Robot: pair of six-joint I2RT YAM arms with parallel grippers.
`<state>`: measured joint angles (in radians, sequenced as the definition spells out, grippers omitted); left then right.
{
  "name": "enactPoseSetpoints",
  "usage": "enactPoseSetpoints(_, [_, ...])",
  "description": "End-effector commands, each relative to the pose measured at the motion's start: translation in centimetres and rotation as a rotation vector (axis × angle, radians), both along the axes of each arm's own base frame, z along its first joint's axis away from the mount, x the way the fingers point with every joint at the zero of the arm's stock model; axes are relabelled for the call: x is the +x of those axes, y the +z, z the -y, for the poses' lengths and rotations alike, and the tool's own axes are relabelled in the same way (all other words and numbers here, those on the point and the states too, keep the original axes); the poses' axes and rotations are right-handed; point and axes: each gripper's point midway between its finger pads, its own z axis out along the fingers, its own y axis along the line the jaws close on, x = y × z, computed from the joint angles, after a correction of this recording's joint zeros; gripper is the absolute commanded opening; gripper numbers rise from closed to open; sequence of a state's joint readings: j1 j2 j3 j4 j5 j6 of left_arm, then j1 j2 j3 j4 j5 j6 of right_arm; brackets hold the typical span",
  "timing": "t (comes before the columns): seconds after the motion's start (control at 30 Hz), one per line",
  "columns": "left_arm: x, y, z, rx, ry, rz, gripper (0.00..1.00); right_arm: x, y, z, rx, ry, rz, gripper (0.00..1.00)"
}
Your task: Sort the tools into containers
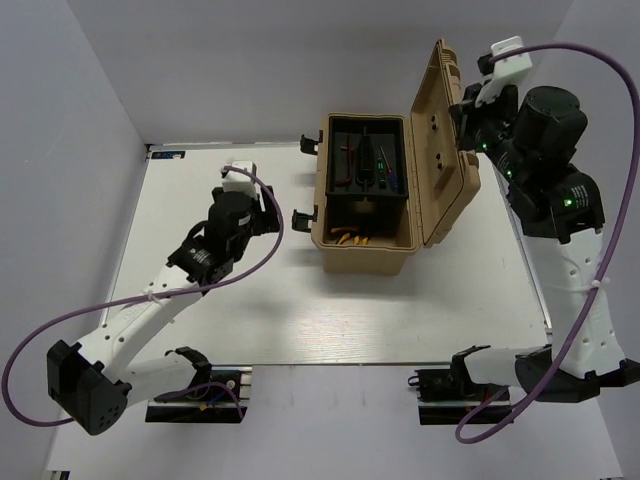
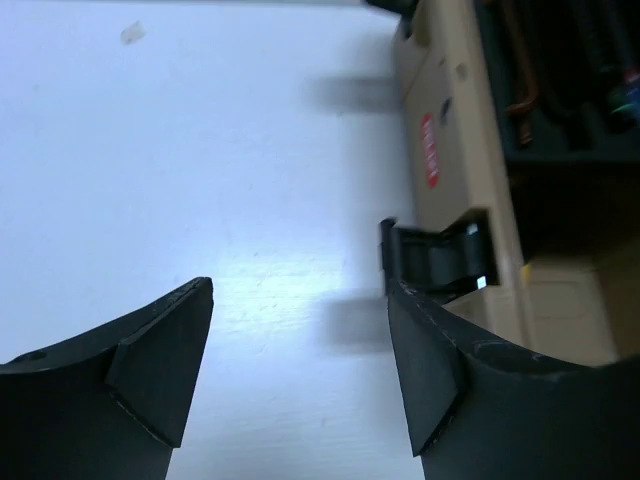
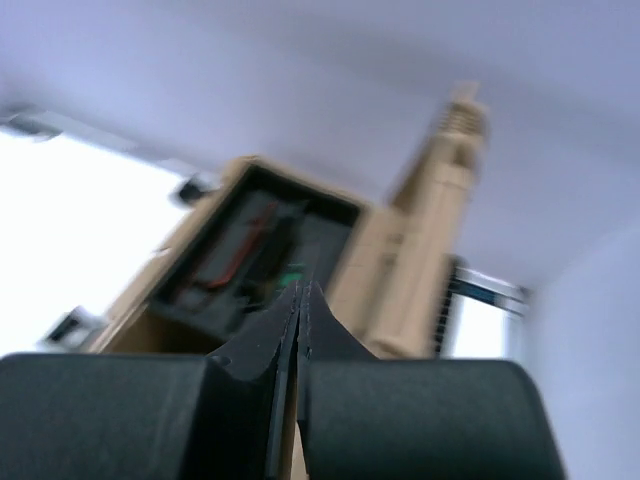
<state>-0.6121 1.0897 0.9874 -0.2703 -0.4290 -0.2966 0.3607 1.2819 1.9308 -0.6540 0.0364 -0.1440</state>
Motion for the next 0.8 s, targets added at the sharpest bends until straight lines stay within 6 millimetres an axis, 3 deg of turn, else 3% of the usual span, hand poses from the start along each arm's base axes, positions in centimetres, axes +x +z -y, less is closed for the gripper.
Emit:
enactPoseSetpoints(0.0, [-0.3,-1.2,-2.2,0.058,0.086,-0.014,0.81,2.5,1.4,4.9,-0.059,-0.273,0.075,0.00])
enactPoseSetpoints(0.03, [-0.3,-1.2,-2.4,0.061,0.099,-0.011,0.81,3.4,1.7,6.7,-0.082,-0.384,0.114,0.00])
enactPoseSetpoints(0.07, [-0.2,-2.0,-2.4,0.074,0.098,-0.027,0.81,4.3,0.2,8.3,-0.133,-0.479,0.100,0.00])
enactPoseSetpoints(0.1, [-0.3,-2.2,-2.7,0.084,0.108,-0.035,0.81,4.7,0.2,9.7,-0.276,-0.520,0.128,0.00])
enactPoseSetpoints(0.13, [-0.2,-2.5,-2.8,0.104,0.115,-0.041,0.82,5.5,-0.2,10.3,-0.292,-0.569,0.161,0.00])
enactPoseSetpoints(0.17, [-0.2,-2.5,-2.8,0.104,0.115,-0.041,0.84,5.7,-0.9,10.3,-0.330,-0.559,0.155,0.00])
enactPoseSetpoints(0.23, [0.1,-3.3,-2.7,0.127,0.111,-0.060,0.85,6.4,-4.7,10.1,-0.367,-0.513,0.066,0.00])
enactPoseSetpoints(0.37, [0.1,-3.8,-2.9,0.150,0.116,-0.072,0.86,6.9,-8.8,10.2,-0.389,-0.492,-0.065,0.00])
enactPoseSetpoints(0.43, [-0.2,-3.3,-3.3,0.143,0.125,-0.057,0.88,7.6,-10.1,9.5,-0.339,-0.450,-0.109,0.00])
enactPoseSetpoints(0.6, [-1.1,-3.2,-4.3,0.158,0.140,-0.038,0.89,7.1,-12.9,6.0,-0.204,-0.225,-0.258,0.00])
enactPoseSetpoints(0.63, [-1.2,-3.6,-4.4,0.164,0.139,-0.046,0.89,6.5,-12.9,3.6,-0.158,-0.078,-0.270,0.00])
enactPoseSetpoints(0.7, [-1.3,-3.3,-4.5,0.158,0.140,-0.038,0.89,6.0,-13.6,2.4,-0.096,-0.018,-0.326,0.00])
enactPoseSetpoints(0.73, [-1.4,-3.0,-4.5,0.152,0.140,-0.031,0.89,5.2,-13.3,0.6,-0.050,0.102,-0.339,0.00])
enactPoseSetpoints(0.77, [-1.5,-3.4,-4.6,0.158,0.140,-0.038,0.89,4.8,-13.4,0.0,-0.010,0.126,-0.365,0.00])
